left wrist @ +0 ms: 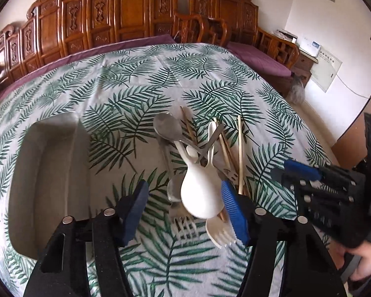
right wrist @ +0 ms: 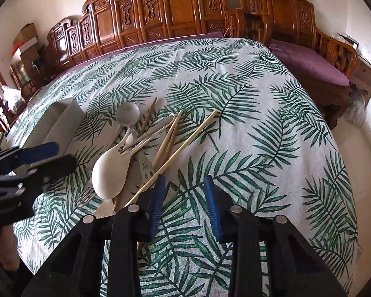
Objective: Organize utensils
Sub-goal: 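Close the left tool on the handle of a white plastic spoon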
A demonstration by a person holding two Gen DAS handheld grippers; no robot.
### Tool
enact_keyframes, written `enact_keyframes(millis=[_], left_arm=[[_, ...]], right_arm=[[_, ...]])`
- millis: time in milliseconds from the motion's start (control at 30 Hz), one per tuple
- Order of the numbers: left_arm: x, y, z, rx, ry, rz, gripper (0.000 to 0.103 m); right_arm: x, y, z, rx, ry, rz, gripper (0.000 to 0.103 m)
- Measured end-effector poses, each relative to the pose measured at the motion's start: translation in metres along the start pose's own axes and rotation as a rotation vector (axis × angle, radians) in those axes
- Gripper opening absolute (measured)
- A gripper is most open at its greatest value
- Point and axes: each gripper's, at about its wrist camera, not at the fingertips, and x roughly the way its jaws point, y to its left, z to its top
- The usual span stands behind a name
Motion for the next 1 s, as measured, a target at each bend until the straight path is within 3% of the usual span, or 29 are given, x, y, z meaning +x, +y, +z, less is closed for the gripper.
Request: enact_keyframes(millis=[133,500,600,767,833,1000], left_arm=[[0.021,-0.002,0.013,-0.016,0.041,-0.012,0.039],[0.075,0.013,0.028,-0.175,0.200,-0.106,0.033],[0.079,0.020,0.029,-0.217,0.210,-0.127,0.033],[0.081,0.019,0.030,-0.219,0.222,-0.126,0.036],[0.080,0.018,0.032,-0.209,0.215,-0.136,0.023],[0.074,0.009,0.032,-0.157,0.220,-0.123,0.015]], right_arm=[[0.002,-0.002,-0.002,0.006,0.010,0.003,0.035],[0.004,-0.015,-0.002,0.038,0.022,-0.012,0.035],[0.004,-0.016,-0.001,0.044,0.020,-0.010,0.035],[0.002,-0.016,0.000,0.046,0.015,-0.009,0.035],[0.001,-0.016,0.000,0.045,0.015,-0.009,0.035],[0.000,-0.014,0.001,0.038,0.011,-0.014,0.035]])
